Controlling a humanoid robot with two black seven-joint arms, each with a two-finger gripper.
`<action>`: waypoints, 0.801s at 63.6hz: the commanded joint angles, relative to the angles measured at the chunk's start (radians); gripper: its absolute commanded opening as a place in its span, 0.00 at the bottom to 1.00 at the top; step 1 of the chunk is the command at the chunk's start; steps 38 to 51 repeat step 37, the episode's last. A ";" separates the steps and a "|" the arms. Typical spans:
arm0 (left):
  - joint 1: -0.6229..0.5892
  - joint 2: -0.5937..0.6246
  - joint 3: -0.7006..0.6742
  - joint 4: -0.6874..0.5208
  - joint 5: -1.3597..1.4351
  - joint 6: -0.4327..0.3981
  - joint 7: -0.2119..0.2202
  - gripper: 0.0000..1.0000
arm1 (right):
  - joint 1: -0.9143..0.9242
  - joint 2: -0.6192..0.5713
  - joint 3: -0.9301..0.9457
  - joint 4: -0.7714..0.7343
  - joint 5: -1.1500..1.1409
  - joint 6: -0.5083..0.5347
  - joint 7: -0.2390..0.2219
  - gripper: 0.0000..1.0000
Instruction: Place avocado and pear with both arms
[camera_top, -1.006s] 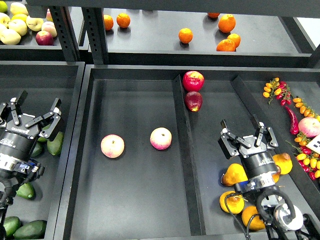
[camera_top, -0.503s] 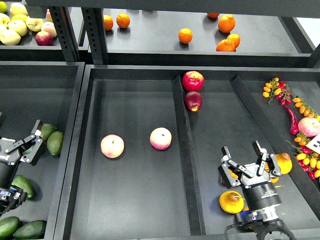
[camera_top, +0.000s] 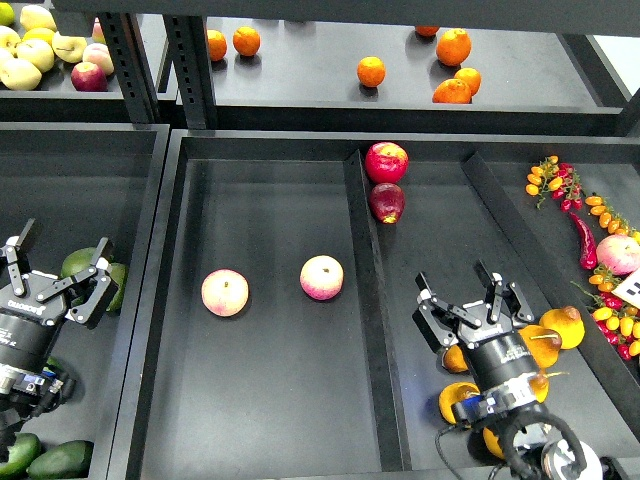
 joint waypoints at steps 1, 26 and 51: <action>-0.031 0.000 0.003 0.000 0.000 0.025 0.000 0.99 | 0.033 0.000 -0.003 0.000 -0.006 -0.020 0.005 1.00; -0.039 0.000 0.023 0.000 0.030 0.041 0.000 0.99 | 0.033 0.000 -0.009 0.002 -0.020 -0.008 0.022 1.00; -0.037 0.000 0.022 0.000 0.033 0.041 0.000 0.99 | 0.031 0.000 -0.009 0.002 -0.023 0.009 0.022 1.00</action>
